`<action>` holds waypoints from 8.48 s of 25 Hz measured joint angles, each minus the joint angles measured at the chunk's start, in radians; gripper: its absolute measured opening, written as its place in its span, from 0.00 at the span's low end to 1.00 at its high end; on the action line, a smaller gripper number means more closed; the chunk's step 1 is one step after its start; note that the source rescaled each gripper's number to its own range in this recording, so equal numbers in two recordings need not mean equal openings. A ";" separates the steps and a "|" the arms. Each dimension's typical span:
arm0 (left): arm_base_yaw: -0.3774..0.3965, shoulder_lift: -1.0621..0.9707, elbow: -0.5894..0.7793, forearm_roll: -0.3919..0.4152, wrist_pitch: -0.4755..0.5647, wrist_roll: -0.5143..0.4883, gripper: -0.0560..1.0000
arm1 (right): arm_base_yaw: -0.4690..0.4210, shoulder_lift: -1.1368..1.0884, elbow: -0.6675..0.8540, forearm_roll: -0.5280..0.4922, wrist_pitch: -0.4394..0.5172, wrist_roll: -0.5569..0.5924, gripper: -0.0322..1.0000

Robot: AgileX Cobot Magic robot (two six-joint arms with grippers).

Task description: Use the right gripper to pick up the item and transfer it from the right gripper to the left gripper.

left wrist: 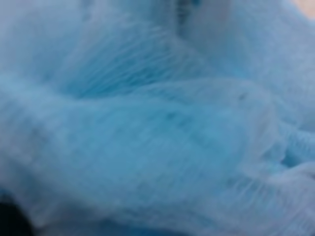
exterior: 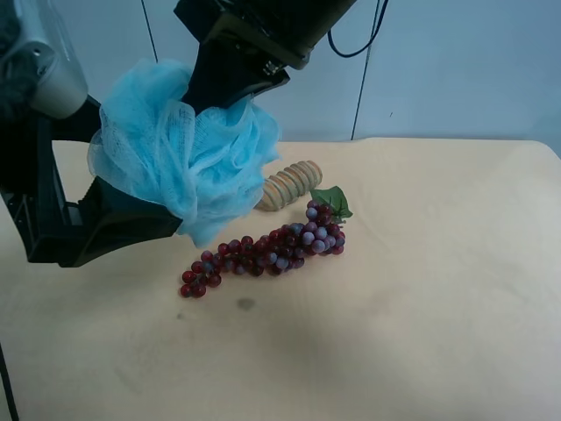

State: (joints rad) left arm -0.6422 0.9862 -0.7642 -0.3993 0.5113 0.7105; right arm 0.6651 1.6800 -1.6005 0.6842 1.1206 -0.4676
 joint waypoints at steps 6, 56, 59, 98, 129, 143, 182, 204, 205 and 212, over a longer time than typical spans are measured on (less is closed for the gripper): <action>0.000 0.004 0.000 -0.098 -0.022 0.096 1.00 | 0.000 0.000 0.000 0.021 -0.007 0.000 0.04; 0.002 0.028 0.000 -0.185 0.001 0.164 0.17 | 0.040 0.032 0.000 0.040 -0.057 0.037 0.99; 0.002 0.028 0.000 -0.186 0.001 0.164 0.16 | 0.040 0.020 0.000 0.023 -0.051 0.054 1.00; 0.000 0.028 0.000 -0.195 0.007 0.168 0.09 | 0.041 -0.615 0.096 -0.552 0.092 0.400 1.00; 0.000 0.028 0.000 -0.195 0.023 0.168 0.08 | 0.044 -1.564 1.097 -0.612 -0.046 0.418 1.00; 0.000 0.028 0.000 -0.195 0.024 0.168 0.08 | -0.216 -1.629 1.098 -0.612 -0.046 0.418 1.00; 0.299 0.558 -0.505 0.250 0.291 -0.475 0.07 | -0.633 -1.682 1.098 -0.612 -0.046 0.418 1.00; 0.739 0.899 -0.513 0.256 0.274 -0.453 0.05 | -0.633 -1.682 1.098 -0.612 -0.046 0.418 1.00; 0.739 0.899 -0.513 0.256 0.272 -0.449 0.10 | -0.633 -1.682 1.098 -0.612 -0.046 0.418 1.00; 0.739 0.888 -0.513 0.256 0.287 -0.450 0.96 | -0.633 -1.682 1.098 -0.612 -0.046 0.418 1.00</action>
State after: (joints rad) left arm 0.0965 1.8744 -1.2777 -0.1429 0.7982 0.2607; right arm 0.0322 -0.0024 -0.5022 0.0722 1.0744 -0.0496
